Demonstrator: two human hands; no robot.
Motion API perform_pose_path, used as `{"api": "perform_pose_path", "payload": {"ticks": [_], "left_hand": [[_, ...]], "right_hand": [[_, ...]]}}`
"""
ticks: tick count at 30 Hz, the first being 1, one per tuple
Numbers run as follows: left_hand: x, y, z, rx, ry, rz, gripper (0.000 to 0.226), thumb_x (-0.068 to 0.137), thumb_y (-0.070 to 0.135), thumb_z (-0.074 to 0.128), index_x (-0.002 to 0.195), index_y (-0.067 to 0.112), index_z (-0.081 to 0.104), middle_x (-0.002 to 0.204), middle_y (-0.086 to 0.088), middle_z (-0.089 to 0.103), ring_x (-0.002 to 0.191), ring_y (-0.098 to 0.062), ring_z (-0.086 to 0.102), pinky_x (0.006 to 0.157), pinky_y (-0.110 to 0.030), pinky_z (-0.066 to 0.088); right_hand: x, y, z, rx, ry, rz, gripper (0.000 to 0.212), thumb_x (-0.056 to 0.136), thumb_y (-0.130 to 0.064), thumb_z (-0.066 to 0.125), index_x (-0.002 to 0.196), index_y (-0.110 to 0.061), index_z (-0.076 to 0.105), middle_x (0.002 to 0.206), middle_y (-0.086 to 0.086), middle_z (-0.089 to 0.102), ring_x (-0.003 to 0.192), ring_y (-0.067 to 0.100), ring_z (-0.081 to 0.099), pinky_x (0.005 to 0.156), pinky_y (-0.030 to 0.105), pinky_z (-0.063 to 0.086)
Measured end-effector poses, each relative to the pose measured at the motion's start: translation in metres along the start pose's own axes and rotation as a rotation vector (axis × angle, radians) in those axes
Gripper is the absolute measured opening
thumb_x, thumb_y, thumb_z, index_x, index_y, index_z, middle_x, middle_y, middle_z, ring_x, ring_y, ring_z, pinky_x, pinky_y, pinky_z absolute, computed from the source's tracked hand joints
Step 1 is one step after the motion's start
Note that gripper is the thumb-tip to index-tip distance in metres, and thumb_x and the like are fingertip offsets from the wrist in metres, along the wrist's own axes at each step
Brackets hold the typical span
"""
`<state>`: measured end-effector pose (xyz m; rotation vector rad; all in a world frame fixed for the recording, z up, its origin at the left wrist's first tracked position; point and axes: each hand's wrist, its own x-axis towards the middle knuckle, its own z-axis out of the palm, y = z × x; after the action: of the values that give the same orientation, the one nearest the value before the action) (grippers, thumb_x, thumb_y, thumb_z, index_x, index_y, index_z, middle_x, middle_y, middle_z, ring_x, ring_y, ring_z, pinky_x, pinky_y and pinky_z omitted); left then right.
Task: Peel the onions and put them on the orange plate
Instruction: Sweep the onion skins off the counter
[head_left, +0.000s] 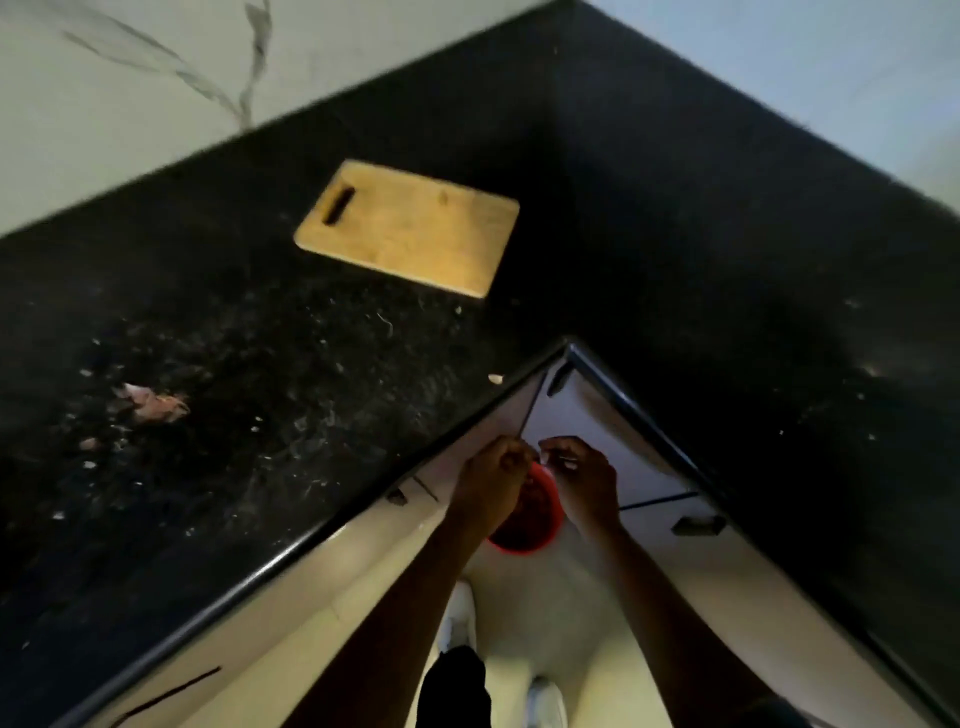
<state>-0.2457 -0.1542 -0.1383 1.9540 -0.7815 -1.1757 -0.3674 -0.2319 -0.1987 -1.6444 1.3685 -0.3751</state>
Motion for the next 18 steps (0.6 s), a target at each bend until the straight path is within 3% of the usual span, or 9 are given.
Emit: {"api": "perform_pose_path", "payload": {"ticks": [3, 6, 8, 10, 12, 13, 15, 18], "left_hand": [[0.029, -0.048, 0.028, 0.049, -0.036, -0.016, 0.017, 0.099, 0.014, 0.056, 0.111, 0.017, 0.068, 0.107, 0.005, 0.063, 0.103, -0.013, 0.058, 0.076, -0.013, 0.04], [0.071, -0.114, 0.053, 0.09, -0.022, -0.07, 0.018, 0.095, 0.011, 0.061, 0.111, 0.011, 0.071, 0.104, 0.0, 0.068, 0.102, -0.017, 0.063, 0.066, -0.004, 0.037], [0.105, -0.162, 0.071, 0.094, 0.009, -0.085, 0.022, 0.088, 0.022, 0.067, 0.106, 0.011, 0.073, 0.095, 0.002, 0.066, 0.096, -0.017, 0.064, 0.063, 0.0, 0.037], [0.138, -0.21, 0.09, 0.117, 0.025, -0.104, 0.029, 0.083, 0.028, 0.066, 0.107, 0.012, 0.073, 0.096, 0.004, 0.064, 0.092, -0.011, 0.061, 0.062, 0.0, 0.038], [0.162, -0.249, 0.107, 0.149, 0.008, -0.114, 0.022, 0.091, 0.019, 0.067, 0.111, 0.012, 0.072, 0.107, 0.002, 0.067, 0.096, -0.011, 0.06, 0.07, -0.003, 0.041], [0.172, -0.265, 0.116, 0.178, 0.003, -0.115, 0.021, 0.093, 0.018, 0.067, 0.113, 0.014, 0.072, 0.114, 0.0, 0.069, 0.103, -0.015, 0.062, 0.081, -0.011, 0.045], [0.19, -0.293, 0.131, 0.192, 0.006, -0.117, 0.023, 0.094, 0.023, 0.066, 0.115, 0.022, 0.073, 0.12, 0.0, 0.072, 0.111, -0.019, 0.064, 0.098, -0.03, 0.048], [0.199, -0.313, 0.141, 0.134, 0.02, -0.132, 0.02, 0.092, 0.026, 0.067, 0.11, 0.027, 0.076, 0.113, 0.002, 0.075, 0.105, -0.018, 0.068, 0.098, -0.04, 0.052]], "right_hand": [[0.022, 0.06, 0.031, -0.029, -0.005, 0.035, 0.015, 0.089, -0.018, 0.068, 0.086, -0.032, 0.071, 0.089, -0.003, 0.077, 0.087, 0.017, 0.073, 0.082, 0.042, 0.058], [0.057, 0.147, 0.08, -0.017, -0.035, 0.04, 0.014, 0.083, -0.04, 0.057, 0.085, -0.035, 0.07, 0.089, 0.0, 0.076, 0.089, 0.024, 0.073, 0.081, 0.049, 0.058], [0.079, 0.202, 0.114, -0.04, -0.04, 0.047, 0.03, 0.085, -0.046, 0.055, 0.091, -0.024, 0.074, 0.094, 0.01, 0.076, 0.093, 0.032, 0.072, 0.086, 0.053, 0.056], [0.093, 0.235, 0.137, -0.095, -0.046, 0.049, 0.023, 0.091, -0.029, 0.062, 0.092, -0.011, 0.076, 0.096, 0.012, 0.076, 0.093, 0.032, 0.072, 0.093, 0.045, 0.053], [0.105, 0.27, 0.155, -0.142, -0.036, 0.054, 0.011, 0.091, -0.009, 0.066, 0.094, -0.011, 0.077, 0.097, 0.006, 0.077, 0.096, 0.025, 0.071, 0.091, 0.024, 0.046], [0.11, 0.284, 0.161, -0.15, -0.049, 0.048, 0.014, 0.091, -0.005, 0.067, 0.098, -0.012, 0.077, 0.102, 0.005, 0.077, 0.1, 0.023, 0.07, 0.09, 0.019, 0.042], [0.118, 0.309, 0.173, -0.179, -0.12, 0.024, 0.024, 0.094, -0.005, 0.064, 0.114, -0.014, 0.074, 0.12, 0.005, 0.072, 0.116, 0.022, 0.064, 0.098, 0.019, 0.037], [0.119, 0.327, 0.178, -0.211, -0.105, -0.001, 0.031, 0.097, -0.004, 0.057, 0.125, -0.011, 0.068, 0.132, 0.007, 0.066, 0.127, 0.023, 0.057, 0.107, 0.022, 0.032]]}}
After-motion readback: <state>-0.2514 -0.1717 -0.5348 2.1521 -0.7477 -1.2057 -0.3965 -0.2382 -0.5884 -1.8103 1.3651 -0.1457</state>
